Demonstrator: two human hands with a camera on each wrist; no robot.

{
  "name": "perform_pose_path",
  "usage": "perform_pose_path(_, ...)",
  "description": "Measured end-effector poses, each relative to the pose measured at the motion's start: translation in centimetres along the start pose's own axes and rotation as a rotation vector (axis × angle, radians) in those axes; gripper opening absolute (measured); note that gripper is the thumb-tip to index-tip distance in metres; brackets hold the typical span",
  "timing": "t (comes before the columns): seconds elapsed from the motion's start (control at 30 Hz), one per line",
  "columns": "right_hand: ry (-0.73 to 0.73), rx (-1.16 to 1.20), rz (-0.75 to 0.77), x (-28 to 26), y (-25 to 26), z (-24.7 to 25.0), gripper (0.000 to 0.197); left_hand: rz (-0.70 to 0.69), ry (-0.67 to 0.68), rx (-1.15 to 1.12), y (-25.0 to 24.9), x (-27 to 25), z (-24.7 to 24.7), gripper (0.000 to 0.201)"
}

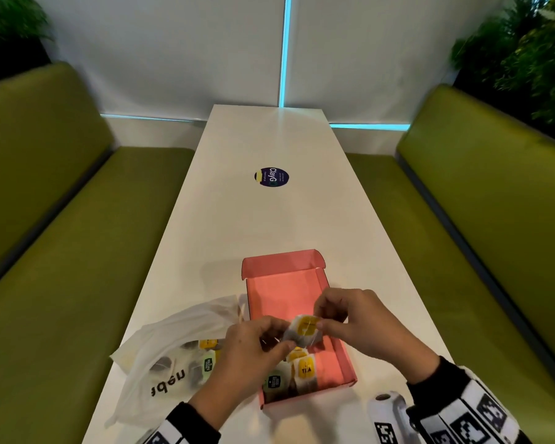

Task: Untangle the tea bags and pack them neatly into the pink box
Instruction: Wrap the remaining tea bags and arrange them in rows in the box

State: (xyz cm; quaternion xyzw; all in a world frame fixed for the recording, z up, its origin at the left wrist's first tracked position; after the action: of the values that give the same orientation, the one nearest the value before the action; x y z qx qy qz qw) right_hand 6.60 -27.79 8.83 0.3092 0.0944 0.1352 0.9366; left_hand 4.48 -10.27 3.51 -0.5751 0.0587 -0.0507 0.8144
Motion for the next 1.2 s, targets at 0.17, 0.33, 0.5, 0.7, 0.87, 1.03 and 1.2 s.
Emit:
perform_pose_path(0.17, -0.056, -0.263, -0.006, -0.3, -1.4, -0.2, 0.009, -0.041, -0.036, 0.174, 1.5, -0.3, -0.6, 0.029)
perform_pose_path(0.33, -0.007, -0.425, -0.083, -1.3, -3.6, -1.7, 0.012, -0.158, 0.132, 0.477, 2.2, -1.7, -1.4, 0.017)
perform_pose_path(0.5, 0.070, -0.552, -0.156, -1.4, -5.0, -3.3, 0.017, -0.149, 0.225, 0.640, 3.2, -2.7, -1.9, 0.028)
perform_pose_path(0.7, -0.156, -0.448, -0.175, 0.5, -6.3, -5.5, 0.008, -0.200, 0.273, 0.740, 4.4, -2.9, -2.3, 0.027)
perform_pose_path(0.87, -0.232, -0.366, -0.206, 1.2, -6.4, -6.6, 0.004, -0.209, 0.306, 0.726, 4.0, -3.0, -2.2, 0.018)
perform_pose_path(1.03, -0.210, -0.355, -0.258, 1.1, -6.4, -7.0, 0.015, -0.232, 0.240, 0.729, 4.8, -2.8, -2.3, 0.027)
perform_pose_path(1.2, -0.212, -0.341, -0.277, 0.4, -4.7, -6.2, 0.022, -0.252, 0.052, 0.643, 3.9, -3.6, 0.2, 0.025)
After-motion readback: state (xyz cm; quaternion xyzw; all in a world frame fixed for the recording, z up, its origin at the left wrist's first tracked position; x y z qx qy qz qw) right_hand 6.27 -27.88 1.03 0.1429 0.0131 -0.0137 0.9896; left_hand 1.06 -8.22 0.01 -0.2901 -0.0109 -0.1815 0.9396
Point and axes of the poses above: each hand's wrist, its own x-axis towards the middle knuckle, its own z-axis out of the back of the hand, y = z × x, the point moved 3 cm from there along x, towards the middle knuckle, and after that the axes turned 5 degrees about -x, right-handed, at the moved point
